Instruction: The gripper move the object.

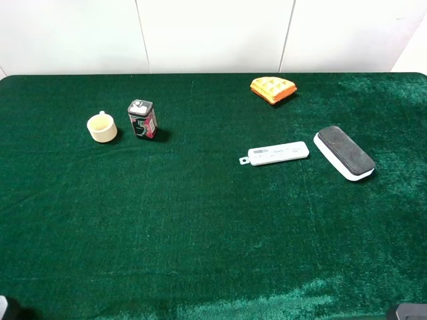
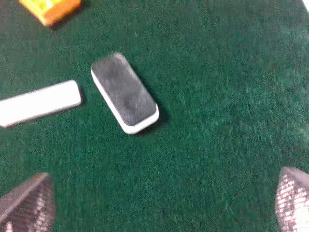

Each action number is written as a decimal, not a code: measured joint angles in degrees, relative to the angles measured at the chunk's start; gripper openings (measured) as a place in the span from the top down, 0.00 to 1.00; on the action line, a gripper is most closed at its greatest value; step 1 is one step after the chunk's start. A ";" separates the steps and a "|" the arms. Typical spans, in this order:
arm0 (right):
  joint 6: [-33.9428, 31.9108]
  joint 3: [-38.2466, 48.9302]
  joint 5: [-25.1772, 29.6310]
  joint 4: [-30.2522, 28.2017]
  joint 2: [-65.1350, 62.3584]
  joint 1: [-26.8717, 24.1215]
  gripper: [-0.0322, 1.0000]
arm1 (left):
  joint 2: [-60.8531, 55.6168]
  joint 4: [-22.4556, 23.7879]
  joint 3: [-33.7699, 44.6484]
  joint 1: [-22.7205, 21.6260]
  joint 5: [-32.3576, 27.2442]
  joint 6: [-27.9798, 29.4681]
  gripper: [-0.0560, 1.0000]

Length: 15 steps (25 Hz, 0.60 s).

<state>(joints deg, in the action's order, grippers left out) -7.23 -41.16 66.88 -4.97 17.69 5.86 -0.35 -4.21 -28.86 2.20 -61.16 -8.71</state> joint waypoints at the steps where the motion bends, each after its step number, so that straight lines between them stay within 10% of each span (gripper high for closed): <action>1: 0.00 1.41 -1.11 0.00 -2.09 0.00 0.30 | 0.00 0.00 0.00 0.00 0.00 0.00 0.03; 15: 2.18 12.55 -7.93 -0.39 -18.06 -2.69 0.30 | 0.00 0.00 0.00 0.00 0.00 0.00 0.03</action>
<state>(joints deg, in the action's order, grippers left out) -5.05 -28.61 58.95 -5.36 -0.38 3.17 -0.35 -4.21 -28.86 2.20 -61.16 -8.71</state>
